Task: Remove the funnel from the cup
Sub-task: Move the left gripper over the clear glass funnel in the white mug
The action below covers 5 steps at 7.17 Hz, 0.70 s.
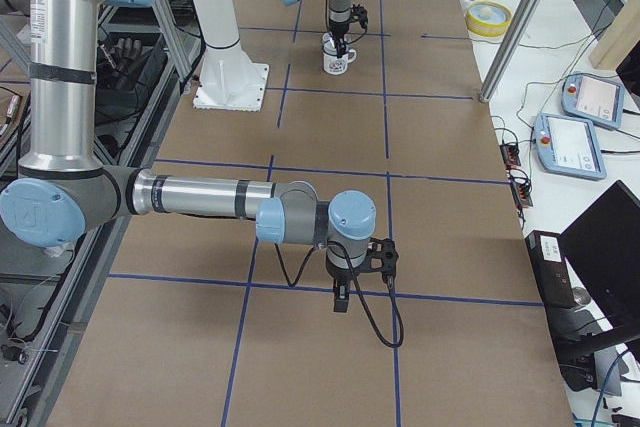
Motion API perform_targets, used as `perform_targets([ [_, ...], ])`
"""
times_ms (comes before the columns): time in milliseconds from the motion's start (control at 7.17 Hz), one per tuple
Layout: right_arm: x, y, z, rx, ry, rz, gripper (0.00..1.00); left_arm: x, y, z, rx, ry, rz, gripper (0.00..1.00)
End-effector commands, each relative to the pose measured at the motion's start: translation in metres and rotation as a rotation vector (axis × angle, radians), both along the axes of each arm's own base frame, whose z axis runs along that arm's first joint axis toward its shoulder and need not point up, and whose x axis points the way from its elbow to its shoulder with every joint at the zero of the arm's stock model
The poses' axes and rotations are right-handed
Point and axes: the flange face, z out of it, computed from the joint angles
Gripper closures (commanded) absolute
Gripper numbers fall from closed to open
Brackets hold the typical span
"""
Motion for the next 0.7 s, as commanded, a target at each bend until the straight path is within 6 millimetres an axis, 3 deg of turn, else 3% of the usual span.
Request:
perform_targets([
  [0,0.0000,0.0000,0.0000,0.000,0.000,0.000,0.00,0.0020,0.0024,0.0009,0.002,-0.002,0.008,0.49],
  [140,0.0000,0.0000,0.0000,0.000,0.000,0.000,0.00,0.0019,0.0021,0.0008,0.009,-0.002,0.011,0.54],
  [558,0.0000,0.0000,0.0000,0.000,0.000,0.000,0.00,0.0011,0.0010,0.0060,0.023,-0.010,0.031,0.54],
])
